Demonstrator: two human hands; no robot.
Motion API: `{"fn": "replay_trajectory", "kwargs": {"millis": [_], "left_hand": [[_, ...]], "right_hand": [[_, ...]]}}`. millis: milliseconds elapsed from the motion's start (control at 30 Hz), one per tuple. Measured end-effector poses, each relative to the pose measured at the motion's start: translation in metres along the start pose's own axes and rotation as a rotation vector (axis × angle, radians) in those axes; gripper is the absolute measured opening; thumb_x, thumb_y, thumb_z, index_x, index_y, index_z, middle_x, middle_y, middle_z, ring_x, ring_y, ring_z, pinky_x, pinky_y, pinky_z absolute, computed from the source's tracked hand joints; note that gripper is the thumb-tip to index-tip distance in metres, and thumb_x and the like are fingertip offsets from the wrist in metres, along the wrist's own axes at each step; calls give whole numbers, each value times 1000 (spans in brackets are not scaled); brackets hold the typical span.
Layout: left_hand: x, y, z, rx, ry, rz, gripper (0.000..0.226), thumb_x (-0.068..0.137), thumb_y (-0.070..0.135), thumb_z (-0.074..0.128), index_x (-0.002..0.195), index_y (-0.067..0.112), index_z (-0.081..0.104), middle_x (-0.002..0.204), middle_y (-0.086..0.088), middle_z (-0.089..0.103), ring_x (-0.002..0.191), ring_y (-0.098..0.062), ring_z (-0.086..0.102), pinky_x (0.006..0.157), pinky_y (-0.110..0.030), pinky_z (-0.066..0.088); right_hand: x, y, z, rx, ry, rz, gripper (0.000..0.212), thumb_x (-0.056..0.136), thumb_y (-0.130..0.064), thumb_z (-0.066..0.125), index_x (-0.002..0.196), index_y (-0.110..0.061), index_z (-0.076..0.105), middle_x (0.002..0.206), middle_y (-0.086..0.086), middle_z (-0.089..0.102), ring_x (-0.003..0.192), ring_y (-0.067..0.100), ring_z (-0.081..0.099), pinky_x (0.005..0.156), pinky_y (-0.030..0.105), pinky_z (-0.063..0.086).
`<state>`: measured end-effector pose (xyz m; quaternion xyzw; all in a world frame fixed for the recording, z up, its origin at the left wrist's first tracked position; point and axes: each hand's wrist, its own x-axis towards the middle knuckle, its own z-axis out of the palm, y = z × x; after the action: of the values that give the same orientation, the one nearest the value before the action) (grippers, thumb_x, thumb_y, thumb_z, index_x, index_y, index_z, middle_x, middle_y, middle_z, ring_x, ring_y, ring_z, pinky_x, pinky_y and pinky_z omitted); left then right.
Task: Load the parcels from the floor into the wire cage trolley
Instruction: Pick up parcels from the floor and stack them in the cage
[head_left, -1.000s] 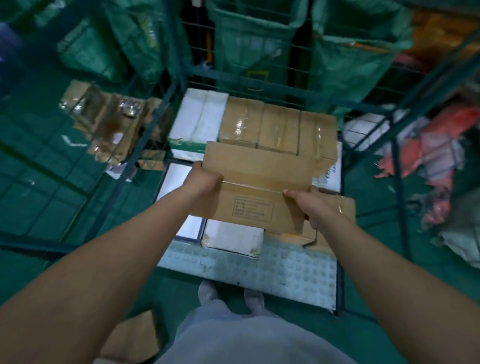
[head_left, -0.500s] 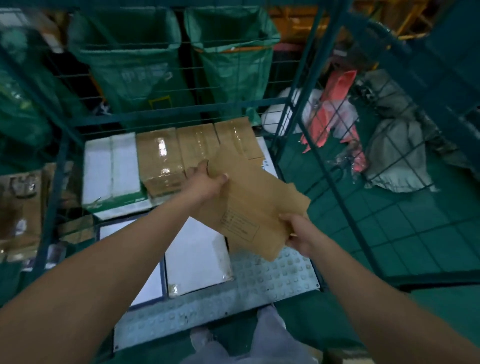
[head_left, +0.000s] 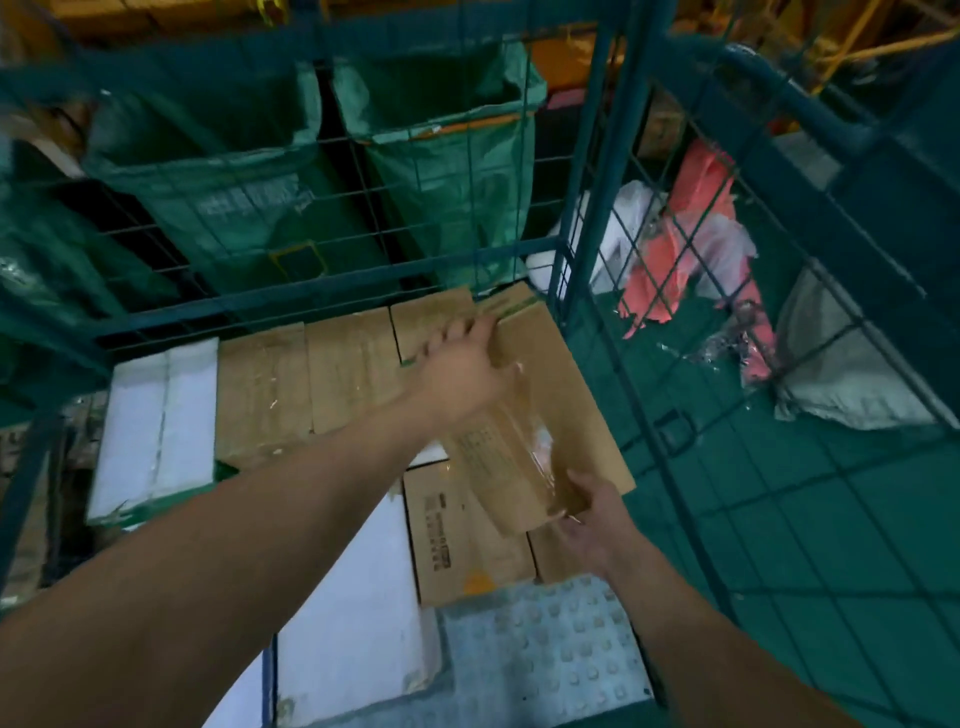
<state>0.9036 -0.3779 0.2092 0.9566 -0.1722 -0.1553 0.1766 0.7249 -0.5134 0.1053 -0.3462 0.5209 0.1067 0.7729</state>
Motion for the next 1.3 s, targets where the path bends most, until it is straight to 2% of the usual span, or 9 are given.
{"fn": "replay_trajectory", "kwargs": {"millis": [33, 100, 200, 267, 467, 733, 833, 1100, 1300], "left_hand": [[22, 8, 6, 7, 7, 11, 79, 91, 63, 55, 158, 33, 24, 159, -8, 34, 145, -36, 31, 118, -55, 24], [59, 19, 18, 14, 22, 29, 80, 90, 61, 57, 158, 35, 23, 159, -5, 34, 146, -34, 29, 119, -57, 21], [104, 29, 36, 17, 75, 63, 80, 89, 59, 58, 157, 38, 23, 160, 0, 34, 147, -31, 28, 121, -59, 17], [135, 32, 49, 19, 111, 59, 80, 87, 58, 60, 156, 40, 25, 159, 3, 35, 146, -30, 31, 120, -57, 17], [203, 16, 73, 45, 166, 62, 80, 88, 55, 62, 156, 39, 24, 160, 0, 34, 148, -30, 28, 123, -59, 7], [252, -14, 77, 33, 173, 95, 80, 86, 51, 63, 157, 39, 26, 159, 0, 35, 148, -30, 28, 123, -58, 13], [257, -40, 86, 7, 137, 36, 84, 86, 55, 58, 159, 36, 21, 161, -2, 33, 148, -32, 28, 122, -56, 21], [260, -44, 96, 91, 211, 63, 80, 92, 60, 53, 160, 35, 18, 160, -2, 34, 148, -30, 30, 119, -56, 24], [273, -21, 110, 161, 246, -6, 82, 95, 61, 48, 162, 36, 8, 162, -5, 30, 149, -33, 25, 120, -59, 16]], "right_hand": [[22, -15, 1, 30, 16, -15, 47, 86, -26, 76, 127, -6, 64, 126, 19, 66, 107, 31, 67, 81, 34, 59], [56, -41, 2, 100, 39, -12, 47, 85, -22, 77, 127, -4, 65, 135, 20, 62, 107, 31, 64, 86, 35, 57], [91, -72, 9, 167, 6, -29, 45, 90, -19, 73, 130, 0, 64, 122, 18, 67, 94, 28, 65, 100, 36, 53], [121, -86, 12, 193, -12, -45, 42, 91, -19, 72, 127, 0, 64, 120, 19, 69, 103, 31, 68, 109, 43, 49], [185, -98, 31, 329, -116, -14, 26, 98, -16, 64, 122, -6, 63, 123, 19, 68, 116, 33, 64, 109, 43, 48], [225, -85, 61, 324, -126, 13, 68, 94, -25, 71, 153, -16, 39, 150, 15, 42, 134, 31, 49, 115, 41, 43], [230, -82, 64, 264, -105, -24, 68, 95, -29, 72, 153, -21, 39, 146, 12, 46, 128, 29, 52, 112, 39, 45], [243, -84, 59, 94, -36, -33, 74, 94, -50, 67, 153, -20, 36, 103, 3, 52, 111, 23, 56, 115, 41, 43], [258, -104, 55, -18, 15, -101, 82, 91, -62, 63, 152, -14, 38, 132, 12, 53, 103, 22, 63, 99, 32, 53]]}}
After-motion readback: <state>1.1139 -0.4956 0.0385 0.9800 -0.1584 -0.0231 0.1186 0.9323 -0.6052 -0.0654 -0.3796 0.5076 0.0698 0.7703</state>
